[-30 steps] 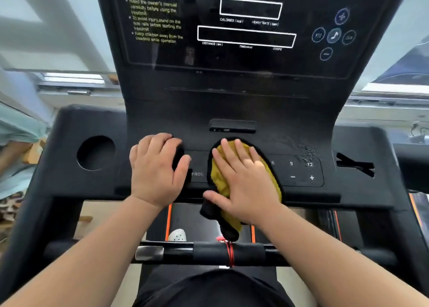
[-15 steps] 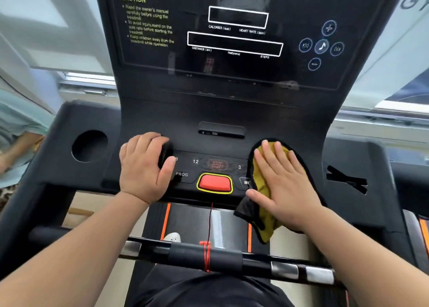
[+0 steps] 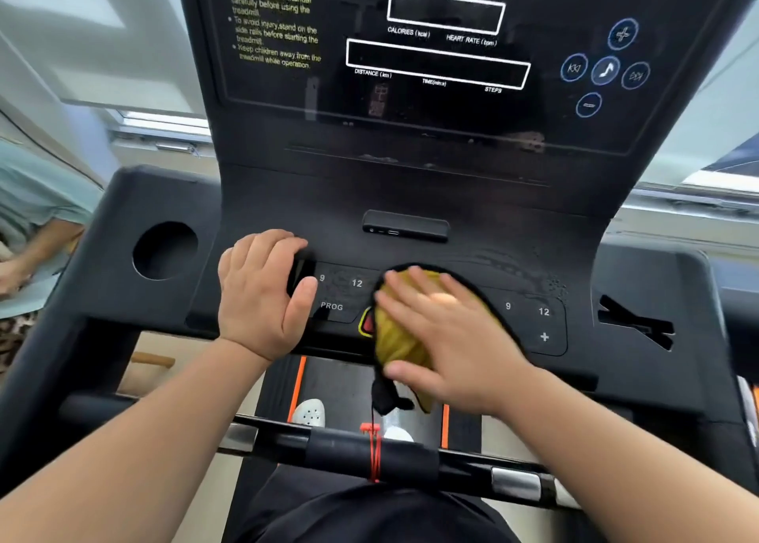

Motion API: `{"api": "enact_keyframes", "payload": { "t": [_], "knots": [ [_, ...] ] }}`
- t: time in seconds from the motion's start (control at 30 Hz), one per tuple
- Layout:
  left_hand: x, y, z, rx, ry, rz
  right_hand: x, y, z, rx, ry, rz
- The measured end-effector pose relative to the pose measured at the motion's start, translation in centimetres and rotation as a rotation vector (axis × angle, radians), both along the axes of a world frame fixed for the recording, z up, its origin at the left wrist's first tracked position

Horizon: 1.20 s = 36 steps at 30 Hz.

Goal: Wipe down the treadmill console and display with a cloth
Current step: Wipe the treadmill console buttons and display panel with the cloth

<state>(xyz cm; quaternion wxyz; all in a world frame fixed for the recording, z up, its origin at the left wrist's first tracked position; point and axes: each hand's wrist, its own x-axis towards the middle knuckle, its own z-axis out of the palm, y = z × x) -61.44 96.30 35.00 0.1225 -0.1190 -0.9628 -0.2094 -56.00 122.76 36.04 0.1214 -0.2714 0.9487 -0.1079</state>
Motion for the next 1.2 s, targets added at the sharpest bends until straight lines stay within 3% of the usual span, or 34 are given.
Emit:
{"api": "enact_keyframes", "payload": {
  "t": [0.1,0.2,0.37,0.5,0.63,0.73,1.0,1.2],
  "knots": [
    [0.0,-0.1,0.0,0.003,-0.018,-0.008,1.0,4.4,0.5,0.058,-0.041,-0.213],
    [0.0,-0.1,0.1,0.004,-0.024,-0.006,0.6,2.9,1.3,0.095,-0.084,-0.300],
    [-0.1,-0.1,0.3,0.008,-0.019,-0.016,-2.3,-5.5,1.4,0.000,-0.113,-0.046],
    [0.1,-0.2,0.3,0.027,-0.008,-0.020,-1.5,-4.1,0.8,0.024,-0.080,0.082],
    [0.1,-0.4,0.3,0.072,-0.008,-0.025,-0.5,0.7,1.3,0.023,-0.096,-0.167],
    [0.1,-0.5,0.4,0.099,-0.007,-0.023,-0.7,-0.5,2.1,0.042,-0.122,-0.296],
    [-0.1,-0.5,0.6,0.095,-0.012,-0.025,-1.9,-9.1,0.6,0.055,-0.071,0.048],
    [0.2,-0.3,0.3,-0.060,-0.029,-0.067,0.7,-1.1,0.4,0.103,-0.047,-0.266]
  ]
}}
